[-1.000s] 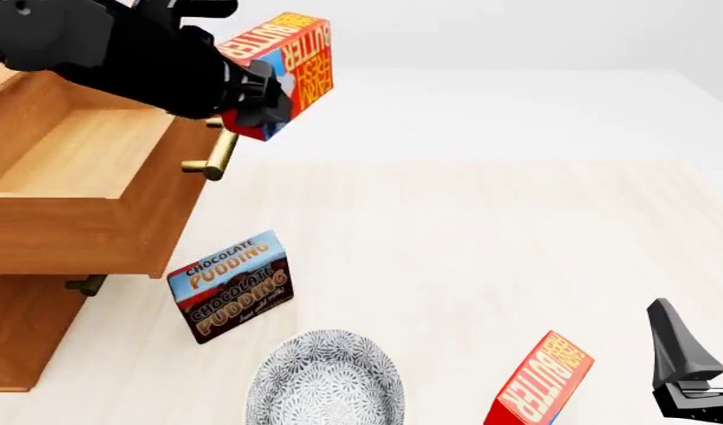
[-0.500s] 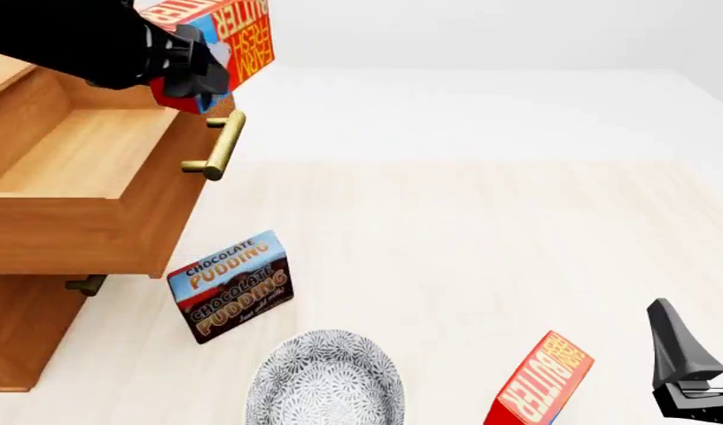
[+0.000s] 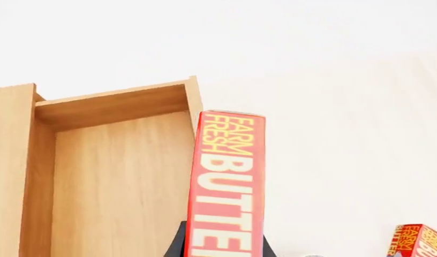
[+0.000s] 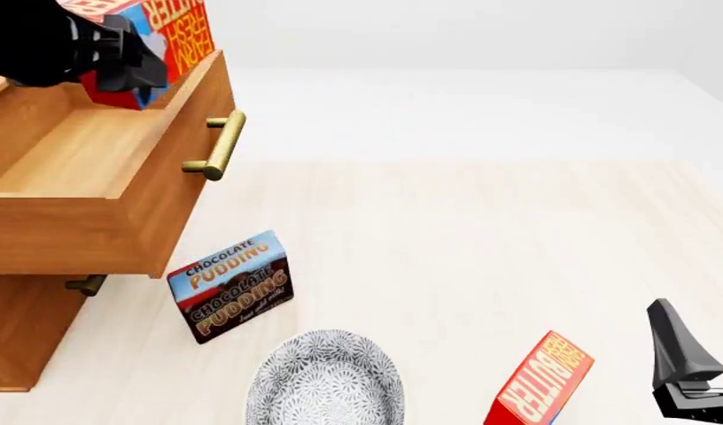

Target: Put the butter at the front in the top drawer of the cabinet and close it.

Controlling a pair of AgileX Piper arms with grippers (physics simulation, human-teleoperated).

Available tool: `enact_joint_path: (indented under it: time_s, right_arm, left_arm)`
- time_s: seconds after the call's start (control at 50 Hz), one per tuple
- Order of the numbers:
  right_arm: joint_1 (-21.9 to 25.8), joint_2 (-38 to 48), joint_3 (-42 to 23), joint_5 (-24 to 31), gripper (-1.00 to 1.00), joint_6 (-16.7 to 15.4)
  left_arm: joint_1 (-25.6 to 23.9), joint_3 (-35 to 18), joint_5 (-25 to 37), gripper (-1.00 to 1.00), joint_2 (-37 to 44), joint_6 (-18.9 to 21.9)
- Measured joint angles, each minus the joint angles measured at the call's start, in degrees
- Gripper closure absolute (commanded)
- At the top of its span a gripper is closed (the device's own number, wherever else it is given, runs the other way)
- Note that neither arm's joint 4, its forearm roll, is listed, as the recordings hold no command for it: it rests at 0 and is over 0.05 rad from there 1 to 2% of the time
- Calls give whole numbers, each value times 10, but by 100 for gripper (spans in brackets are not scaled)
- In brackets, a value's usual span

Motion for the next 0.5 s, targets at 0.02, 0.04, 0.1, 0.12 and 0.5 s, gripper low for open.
enact_joint_path:
  time_s: [0.02, 0.04, 0.1, 0.12, 0.5]
  right_arm:
    - [0, 0, 0, 0, -100, 0]
    - [0, 0, 0, 0, -100, 0]
    - [0, 0, 0, 0, -100, 0]
    - [0, 0, 0, 0, -100, 0]
    - [0, 0, 1, 0, -100, 0]
  left_arm:
    - [3, 2, 0, 100, -2, -1]
    - [6, 4, 0, 100, -4, -1]
    - [15, 10, 0, 100, -11, -4]
    - [18, 12, 0, 100, -13, -5]
    - [79, 64, -10, 100, -50, -22]
